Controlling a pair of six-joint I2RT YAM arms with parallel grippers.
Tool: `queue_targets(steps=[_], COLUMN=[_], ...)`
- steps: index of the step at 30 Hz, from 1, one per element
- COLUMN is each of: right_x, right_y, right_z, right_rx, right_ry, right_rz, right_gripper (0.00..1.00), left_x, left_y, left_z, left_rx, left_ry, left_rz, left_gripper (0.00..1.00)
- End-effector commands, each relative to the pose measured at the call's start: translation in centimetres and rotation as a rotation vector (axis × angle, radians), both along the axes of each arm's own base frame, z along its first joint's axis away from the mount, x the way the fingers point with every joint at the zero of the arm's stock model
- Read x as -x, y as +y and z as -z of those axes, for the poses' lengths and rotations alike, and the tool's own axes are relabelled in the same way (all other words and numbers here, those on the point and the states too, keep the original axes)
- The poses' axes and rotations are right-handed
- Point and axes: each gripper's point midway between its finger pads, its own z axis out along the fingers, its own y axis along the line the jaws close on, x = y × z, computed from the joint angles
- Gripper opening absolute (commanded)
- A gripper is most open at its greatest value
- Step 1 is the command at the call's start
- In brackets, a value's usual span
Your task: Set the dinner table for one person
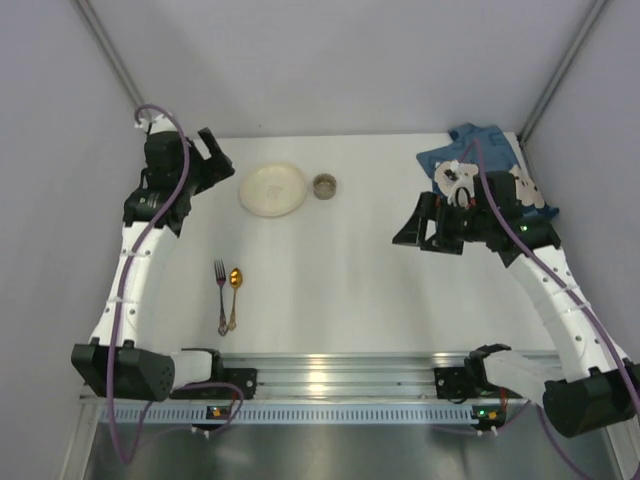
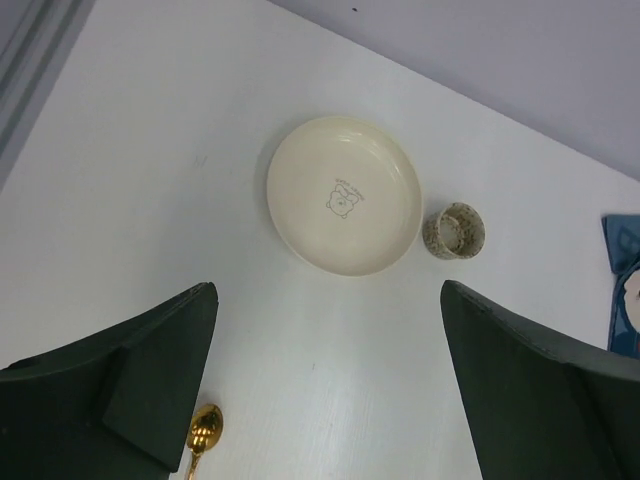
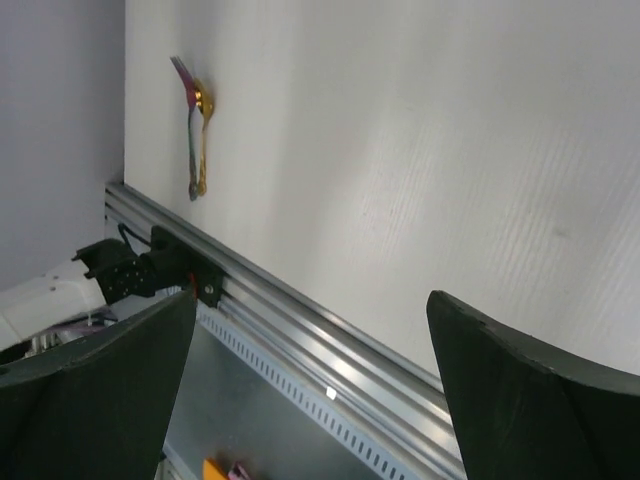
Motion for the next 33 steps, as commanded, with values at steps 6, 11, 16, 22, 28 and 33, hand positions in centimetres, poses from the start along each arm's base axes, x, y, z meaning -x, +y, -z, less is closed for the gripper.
queue_targets(steps=[6,11,16,22,28,33], right_x=[-8.8,-14.7,-18.5,-21.0,-22.0,-22.0], right_y=[0.2,-3.8,-10.1,-14.6,-16.3,-16.2], right_z=[-3.8,-0.5,4.1,10.2,15.2,18.7], right_rx=[0.093,0.227,0.364,0.529,0.634,0.649], right_ry=[-0.148,-0.063,0.102,0.279,0.377,0.445], right_rz=[0.077,0.262,0.436,0.494,0.497,0.477], right_gripper=[1.00,1.00,1.00,1.00,0.99,0.96], left_x=[4.0,6.3,7.7,9.0,9.0,8.5], left_y=[-0.1,0.9,-2.3,-3.7,-4.0,-4.2], left_z=[-0.6,1.4,3.5,7.6,8.6,9.1], left_rx=[0.147,0.148,0.224,0.264,0.262,0.249], left_ry=[-0.055,-0.044,0.071,0.175,0.186,0.193], left_rz=[-0.040,-0.107,0.050,0.093,0.121,0.138], left_gripper=[0.99,0.98,0.98,0.99,0.99,0.99])
